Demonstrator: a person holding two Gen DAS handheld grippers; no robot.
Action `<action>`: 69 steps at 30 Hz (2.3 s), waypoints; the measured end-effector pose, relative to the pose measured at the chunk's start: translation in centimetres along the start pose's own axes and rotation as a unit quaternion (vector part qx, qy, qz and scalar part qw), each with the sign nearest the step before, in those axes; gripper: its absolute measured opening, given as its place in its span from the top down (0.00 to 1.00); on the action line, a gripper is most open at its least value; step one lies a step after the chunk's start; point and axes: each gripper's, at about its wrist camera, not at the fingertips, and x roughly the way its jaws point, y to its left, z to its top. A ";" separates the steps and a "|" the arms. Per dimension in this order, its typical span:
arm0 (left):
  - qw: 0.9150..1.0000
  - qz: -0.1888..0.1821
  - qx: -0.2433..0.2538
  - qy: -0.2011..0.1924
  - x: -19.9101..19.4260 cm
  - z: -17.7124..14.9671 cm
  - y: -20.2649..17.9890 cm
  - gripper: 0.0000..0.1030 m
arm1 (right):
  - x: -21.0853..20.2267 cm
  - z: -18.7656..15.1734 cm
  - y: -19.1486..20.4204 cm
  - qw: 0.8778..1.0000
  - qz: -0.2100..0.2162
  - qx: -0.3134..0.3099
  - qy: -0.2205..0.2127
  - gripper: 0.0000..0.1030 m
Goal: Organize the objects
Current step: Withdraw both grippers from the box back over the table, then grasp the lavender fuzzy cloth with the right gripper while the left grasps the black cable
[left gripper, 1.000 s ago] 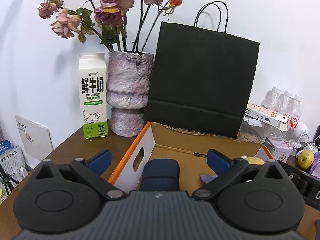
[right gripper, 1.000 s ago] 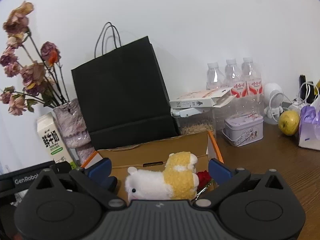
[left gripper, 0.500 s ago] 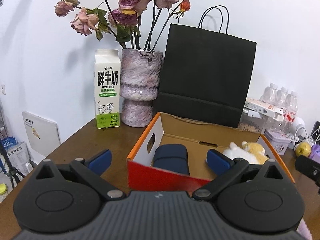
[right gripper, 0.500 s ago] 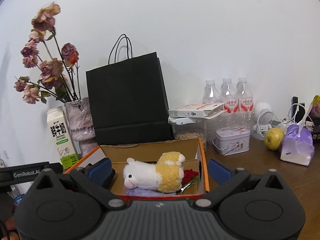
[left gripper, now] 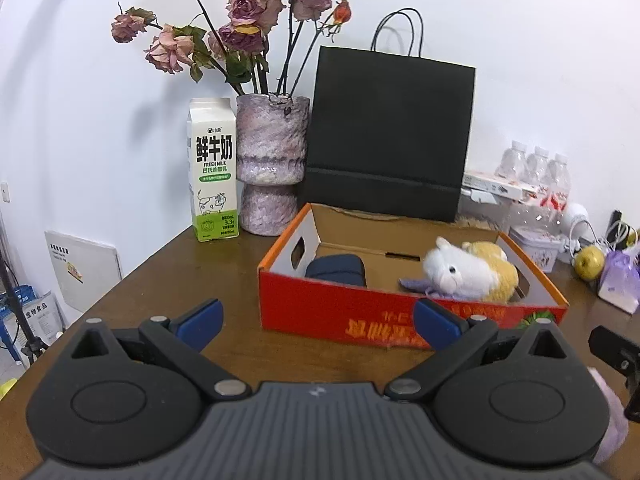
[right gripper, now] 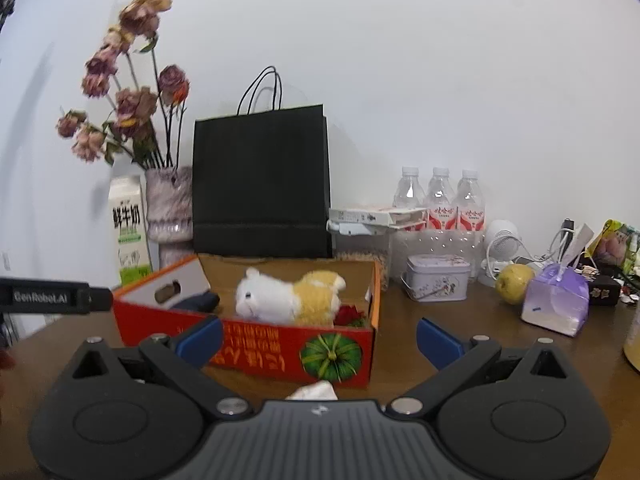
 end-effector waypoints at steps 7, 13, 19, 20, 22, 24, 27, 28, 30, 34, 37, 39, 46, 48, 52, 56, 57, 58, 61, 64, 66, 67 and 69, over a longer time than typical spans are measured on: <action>1.000 -0.007 0.003 0.013 -2.2 -2.3 0.1 0.00 | -2.4 -2.5 0.2 1.000 -0.006 -0.026 0.011 0.00; 1.000 -0.006 0.002 0.030 -3.7 -4.5 0.5 0.00 | -4.8 -4.4 0.3 0.999 -0.012 -0.044 0.017 0.00; 0.998 -0.013 -0.024 0.055 -4.1 -5.4 2.2 0.00 | -6.2 -4.9 -0.6 0.999 -0.034 -0.024 0.017 0.00; 0.998 -0.015 -0.027 0.059 -4.1 -5.4 2.4 0.00 | -6.3 -4.9 -0.8 0.999 -0.041 -0.018 0.020 0.00; 0.997 -0.021 -0.030 0.064 -4.2 -5.4 2.7 0.00 | -6.3 -5.0 -1.3 0.998 -0.056 -0.003 0.028 0.00; 0.997 -0.026 -0.022 0.066 -4.3 -5.3 2.7 0.00 | -6.2 -5.0 -1.8 0.997 -0.066 0.009 0.038 0.00; 0.997 -0.039 -0.009 0.071 -4.6 -5.1 2.8 0.00 | -5.7 -5.2 -2.7 0.995 -0.075 0.025 0.059 0.00; 0.996 -0.043 -0.005 0.073 -4.7 -5.0 3.0 0.00 | -5.5 -5.3 -2.8 0.994 -0.080 0.028 0.066 0.00; 0.996 -0.043 0.002 0.077 -4.7 -4.8 3.5 0.00 | -5.1 -5.4 -2.9 0.993 -0.089 0.031 0.077 0.00; 0.996 -0.044 0.005 0.081 -4.5 -4.2 5.0 0.00 | -4.3 -5.6 -2.5 0.991 -0.090 0.018 0.100 0.00; 0.996 -0.039 0.014 0.085 -4.4 -3.9 5.8 0.00 | -3.4 -5.6 -2.0 0.989 -0.083 0.004 0.124 0.00; 0.995 -0.037 0.020 0.090 -4.4 -3.8 6.4 0.00 | -2.6 -5.7 -1.6 0.987 -0.074 -0.004 0.145 0.00; 0.994 -0.028 0.016 0.101 -4.2 -3.9 7.4 0.00 | 1.0 -5.3 -1.2 0.982 -0.063 -0.006 0.175 0.14; 0.994 -0.028 0.012 0.103 -4.2 -4.0 7.3 0.00 | 2.1 -5.3 -1.0 0.980 -0.056 -0.006 0.192 0.40; 0.994 -0.027 0.002 0.103 -4.3 -4.3 6.4 0.00 | 1.9 -5.2 -1.2 0.983 -0.049 0.004 0.177 0.54; 0.995 -0.019 -0.005 0.100 -4.6 -4.4 5.4 0.00 | 0.2 -5.0 -2.1 0.990 -0.044 0.033 0.129 0.56; 0.995 -0.016 -0.007 0.099 -4.6 -4.4 5.1 0.00 | -0.2 -4.9 -2.3 0.991 -0.045 0.038 0.119 0.56; 0.995 -0.014 -0.008 0.098 -4.7 -4.4 4.9 0.00 | -0.6 -4.9 -2.5 0.992 -0.045 0.041 0.109 0.56; 0.995 -0.008 -0.011 0.100 -4.9 -4.4 4.2 0.00 | -1.8 -4.7 -2.8 0.995 -0.048 0.043 0.077 0.56; 0.994 -0.003 -0.004 0.106 -5.0 -4.5 3.5 0.00 | -2.8 -4.5 -2.8 0.997 -0.047 0.032 0.044 0.56; 0.994 -0.001 0.002 0.110 -5.1 -4.6 2.9 0.00 | -3.2 -4.4 -2.8 0.998 -0.046 0.023 0.028 0.56; 0.994 0.001 0.005 0.112 -5.1 -4.6 2.6 0.00 | -3.4 -4.4 -2.9 0.999 -0.044 0.020 0.022 0.56; 0.993 0.000 0.008 0.115 -5.0 -4.6 2.1 0.00 | -3.5 -4.3 -3.1 0.999 -0.040 0.018 0.016 0.56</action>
